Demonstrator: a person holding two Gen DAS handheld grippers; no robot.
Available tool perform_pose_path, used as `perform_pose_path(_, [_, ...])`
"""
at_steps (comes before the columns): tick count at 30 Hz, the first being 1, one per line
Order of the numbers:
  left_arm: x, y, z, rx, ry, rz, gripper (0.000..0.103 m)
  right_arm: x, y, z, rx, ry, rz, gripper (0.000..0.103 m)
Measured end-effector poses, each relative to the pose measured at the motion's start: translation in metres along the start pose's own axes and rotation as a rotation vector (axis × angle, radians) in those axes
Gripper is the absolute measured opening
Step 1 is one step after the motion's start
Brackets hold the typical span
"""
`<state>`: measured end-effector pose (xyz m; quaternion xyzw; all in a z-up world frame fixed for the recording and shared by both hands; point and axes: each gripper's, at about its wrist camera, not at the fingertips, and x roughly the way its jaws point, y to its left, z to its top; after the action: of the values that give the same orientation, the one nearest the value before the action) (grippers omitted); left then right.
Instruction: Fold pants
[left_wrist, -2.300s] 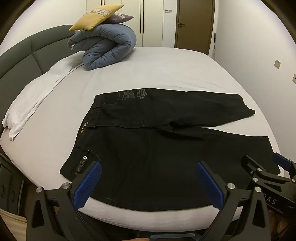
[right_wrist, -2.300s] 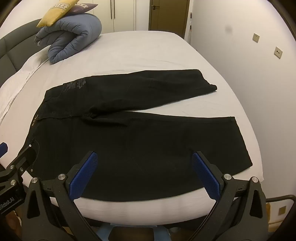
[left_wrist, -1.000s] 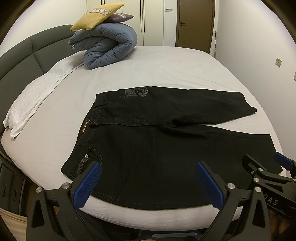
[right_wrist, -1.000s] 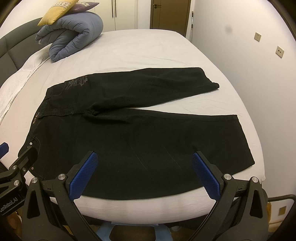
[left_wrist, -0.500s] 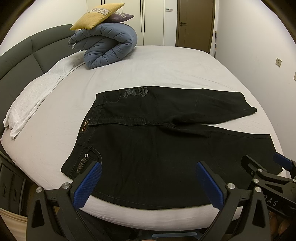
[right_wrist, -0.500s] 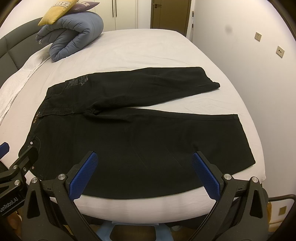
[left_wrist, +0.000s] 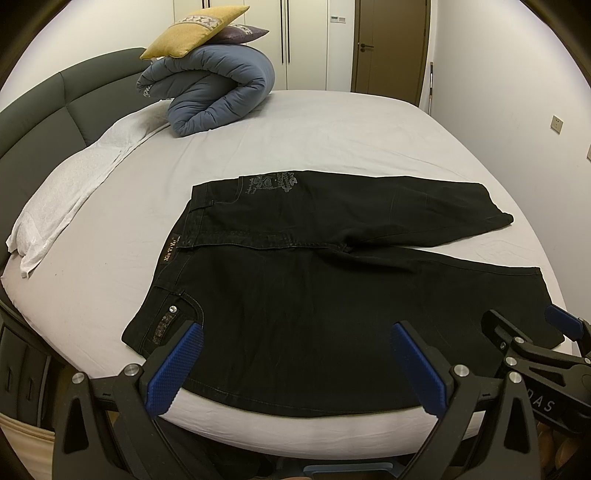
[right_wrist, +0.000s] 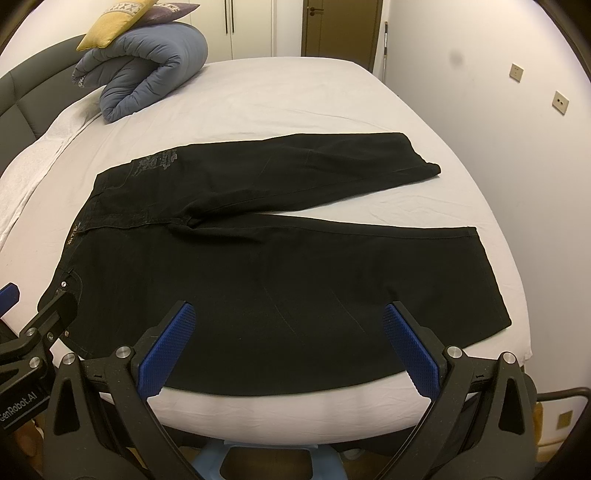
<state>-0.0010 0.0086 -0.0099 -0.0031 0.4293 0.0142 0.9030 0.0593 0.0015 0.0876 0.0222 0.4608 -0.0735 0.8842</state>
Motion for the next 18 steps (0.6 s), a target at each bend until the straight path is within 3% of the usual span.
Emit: perform_pose_path(18, [0.0013, 0.0012, -0.0032, -0.003, 0.002, 0.001, 0.103, 0.001, 0.0092, -0.0036, -0.003, 0.001, 0.008, 0.103])
